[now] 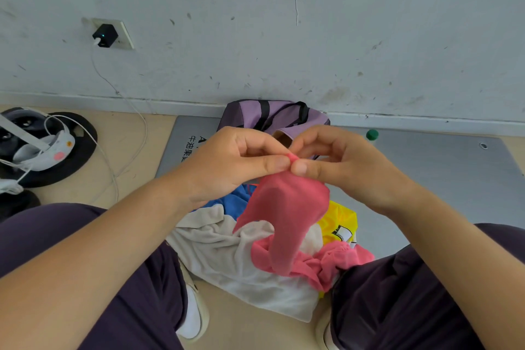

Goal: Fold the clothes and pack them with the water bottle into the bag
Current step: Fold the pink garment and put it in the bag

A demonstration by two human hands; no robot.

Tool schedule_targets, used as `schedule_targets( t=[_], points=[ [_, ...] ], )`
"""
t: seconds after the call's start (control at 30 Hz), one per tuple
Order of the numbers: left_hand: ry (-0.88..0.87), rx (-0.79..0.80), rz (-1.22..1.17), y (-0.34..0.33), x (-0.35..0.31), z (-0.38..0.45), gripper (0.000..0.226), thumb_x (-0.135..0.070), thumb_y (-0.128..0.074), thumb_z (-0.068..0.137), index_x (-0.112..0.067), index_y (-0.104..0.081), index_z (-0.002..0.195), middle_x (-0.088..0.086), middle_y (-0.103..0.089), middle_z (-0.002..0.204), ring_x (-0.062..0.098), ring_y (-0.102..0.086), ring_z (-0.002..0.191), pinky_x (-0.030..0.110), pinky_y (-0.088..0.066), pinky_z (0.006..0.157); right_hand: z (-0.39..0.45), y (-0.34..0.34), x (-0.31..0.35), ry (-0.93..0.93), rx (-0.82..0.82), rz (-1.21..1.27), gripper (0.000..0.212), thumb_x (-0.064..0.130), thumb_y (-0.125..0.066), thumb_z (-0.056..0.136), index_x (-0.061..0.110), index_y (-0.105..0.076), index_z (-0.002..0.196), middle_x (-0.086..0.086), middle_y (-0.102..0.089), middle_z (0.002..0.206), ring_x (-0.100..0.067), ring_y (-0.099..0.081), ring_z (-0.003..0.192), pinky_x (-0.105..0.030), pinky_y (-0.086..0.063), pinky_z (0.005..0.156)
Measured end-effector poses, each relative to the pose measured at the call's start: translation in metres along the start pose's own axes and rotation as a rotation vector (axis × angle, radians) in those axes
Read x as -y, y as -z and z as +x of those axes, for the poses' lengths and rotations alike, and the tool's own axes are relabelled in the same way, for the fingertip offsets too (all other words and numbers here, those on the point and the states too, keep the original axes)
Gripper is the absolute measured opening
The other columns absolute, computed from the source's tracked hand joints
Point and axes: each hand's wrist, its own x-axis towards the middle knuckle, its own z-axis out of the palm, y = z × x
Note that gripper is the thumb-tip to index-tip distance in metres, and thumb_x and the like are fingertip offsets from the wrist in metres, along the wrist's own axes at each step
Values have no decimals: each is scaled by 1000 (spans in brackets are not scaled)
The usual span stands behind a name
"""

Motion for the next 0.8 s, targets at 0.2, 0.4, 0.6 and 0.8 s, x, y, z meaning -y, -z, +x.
schedule_targets(
  t=[0.2, 0.4, 0.6, 0.8],
  points=[
    [-92, -76, 136, 10, -3, -1, 8, -20, -64, 85, -21, -72, 87, -6, -69, 73, 18, -63, 62, 35, -52, 70, 1, 7, -11, -85, 158, -142, 19, 22, -80, 79, 13, -68, 92, -7, -68, 90, -14, -62, 74, -40, -54, 75],
    [-89, -294, 86, 27, -4, 4, 8, -21, -65, 80, -16, -68, 86, -3, -68, 75, 17, -63, 66, 33, -53, 70, 3, 19, -12, -76, 39, -335, 5, 15, -69, 89, 14, -67, 84, 0, -64, 78, -4, -56, 73, -20, -47, 71],
    [-119, -151, 743, 22, 12, 6, 11, -32, -78, 80, -28, -75, 90, -8, -67, 80, 7, -60, 75, 22, -45, 68, 4, 13, -14, 2, -59, -396, 7, 16, -68, 90, 18, -67, 84, 21, -55, 60, 2, -47, 55, -7, -37, 56],
    [-201, -373, 501, 39, 13, 12, 10, -24, -69, 90, -32, -73, 85, -12, -69, 73, 3, -61, 67, 20, -48, 70, 7, 26, -18, 13, -160, -549, 10, 19, -76, 83, 15, -67, 83, 18, -56, 63, -2, -45, 56, -9, -35, 56]
  ],
)
